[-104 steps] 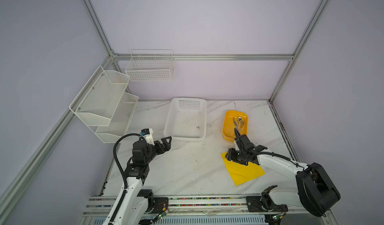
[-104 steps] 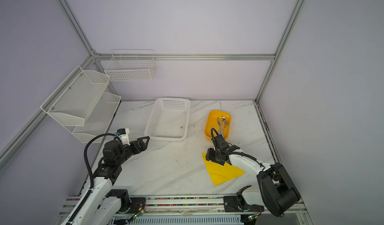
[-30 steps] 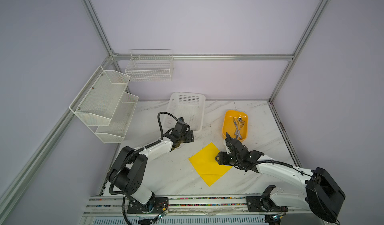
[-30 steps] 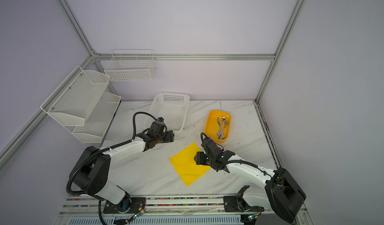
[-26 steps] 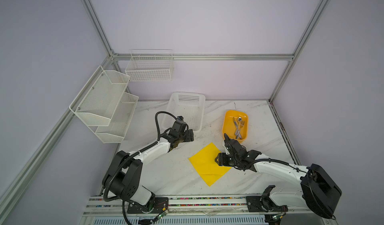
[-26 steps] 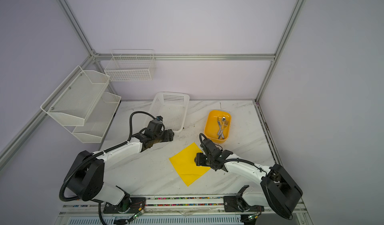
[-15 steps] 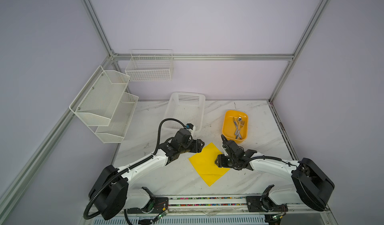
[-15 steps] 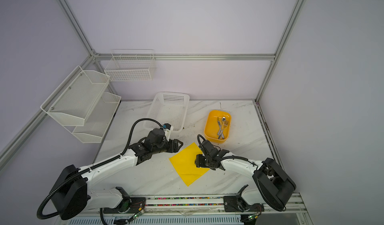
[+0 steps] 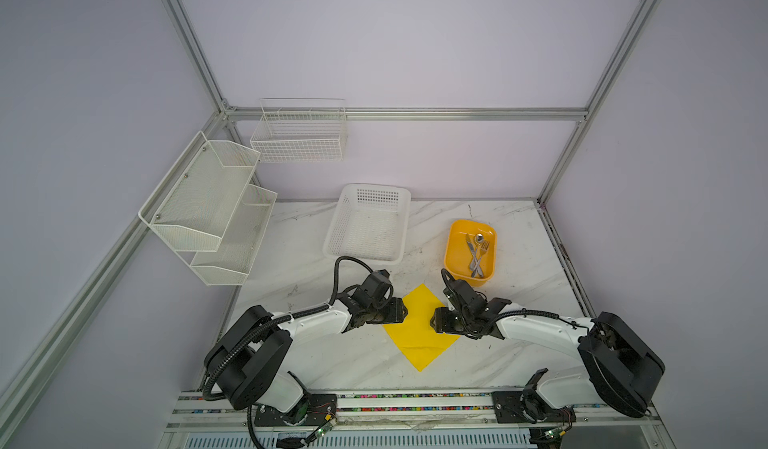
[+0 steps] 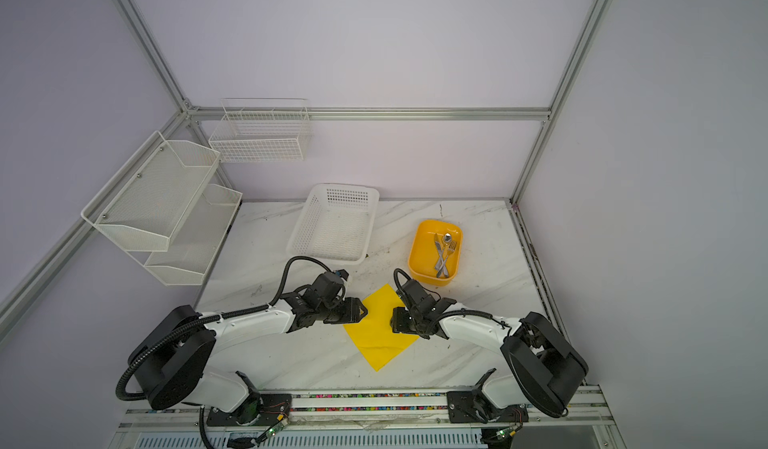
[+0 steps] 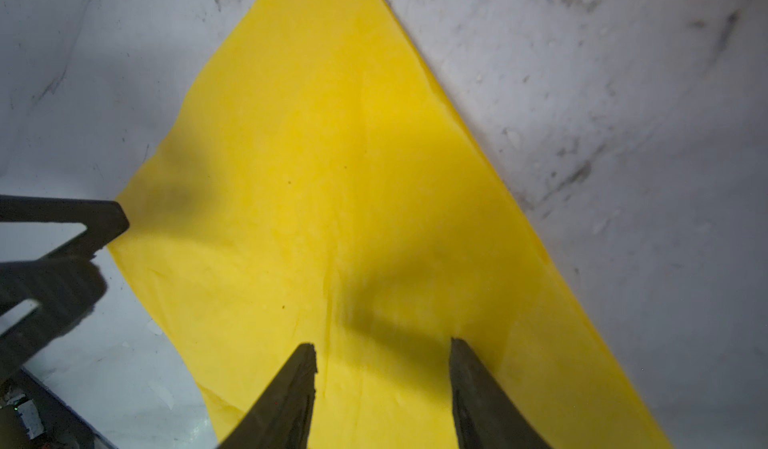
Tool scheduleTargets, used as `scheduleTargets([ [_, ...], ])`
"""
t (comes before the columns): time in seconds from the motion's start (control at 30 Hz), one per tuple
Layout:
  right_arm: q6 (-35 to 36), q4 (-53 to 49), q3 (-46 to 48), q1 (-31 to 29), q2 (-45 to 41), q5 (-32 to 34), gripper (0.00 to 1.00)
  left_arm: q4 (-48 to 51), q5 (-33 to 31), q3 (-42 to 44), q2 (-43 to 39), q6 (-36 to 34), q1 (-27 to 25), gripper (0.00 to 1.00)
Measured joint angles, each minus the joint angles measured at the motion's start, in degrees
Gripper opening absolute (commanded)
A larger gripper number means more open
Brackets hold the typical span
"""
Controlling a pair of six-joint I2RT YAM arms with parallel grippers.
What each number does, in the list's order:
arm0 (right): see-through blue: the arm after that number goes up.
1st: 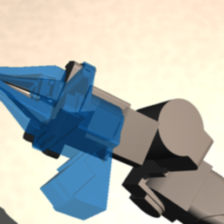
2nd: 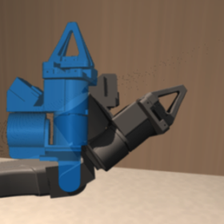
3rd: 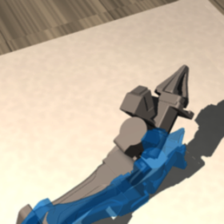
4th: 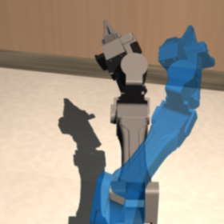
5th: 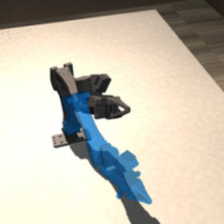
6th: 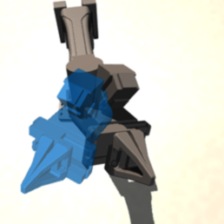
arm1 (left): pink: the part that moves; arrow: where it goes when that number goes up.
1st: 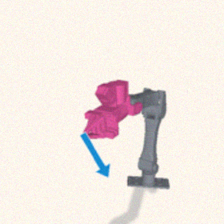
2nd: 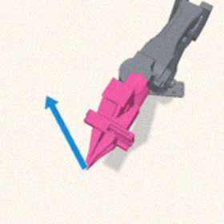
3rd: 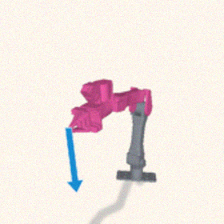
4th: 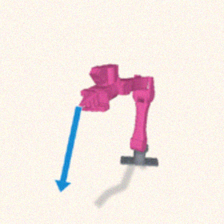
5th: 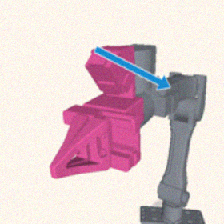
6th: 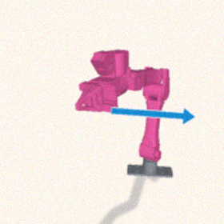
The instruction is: Place the utensils on the paper napkin and roll it up
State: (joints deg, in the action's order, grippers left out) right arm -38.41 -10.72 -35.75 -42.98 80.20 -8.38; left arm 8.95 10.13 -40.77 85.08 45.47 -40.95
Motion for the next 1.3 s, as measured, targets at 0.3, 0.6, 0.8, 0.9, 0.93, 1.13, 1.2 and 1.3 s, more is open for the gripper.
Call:
scheduleTargets([
  [0.3,-1.2,1.1,0.0,0.0,0.4,1.7,0.55,0.9,-3.0,0.5,1.1,2.6,0.0,0.64],
  [0.6,-0.9,2.1,-1.7,-0.1,2.7,5.4,0.55,-1.3,-9.5,0.4,2.0,2.9,0.0,0.65],
  [0.8,0.7,2.1,-3.5,-0.1,4.8,7.4,0.55,-2.1,-12.1,0.4,2.3,2.5,0.0,0.66],
  [0.9,1.3,1.9,-3.9,-0.1,5.0,7.6,0.55,-1.6,-12.8,0.4,1.8,1.9,0.1,0.68],
  [0.93,1.5,1.9,-3.9,-0.1,4.9,7.5,0.55,-1.1,-13.0,0.4,1.2,1.6,0.1,0.68],
  [1.13,1.6,0.8,-3.9,-0.1,1.7,6.4,0.56,-0.7,-11.9,0.4,-7.4,0.0,0.0,0.57],
  [1.2,1.6,0.8,-3.9,-0.1,0.2,5.8,0.56,-1.2,-10.1,0.4,-8.9,-0.2,0.0,0.53],
  [1.3,1.3,0.7,-3.9,-0.1,-0.5,5.6,0.56,-1.1,-7.2,0.4,-8.1,0.0,-0.1,0.48],
])
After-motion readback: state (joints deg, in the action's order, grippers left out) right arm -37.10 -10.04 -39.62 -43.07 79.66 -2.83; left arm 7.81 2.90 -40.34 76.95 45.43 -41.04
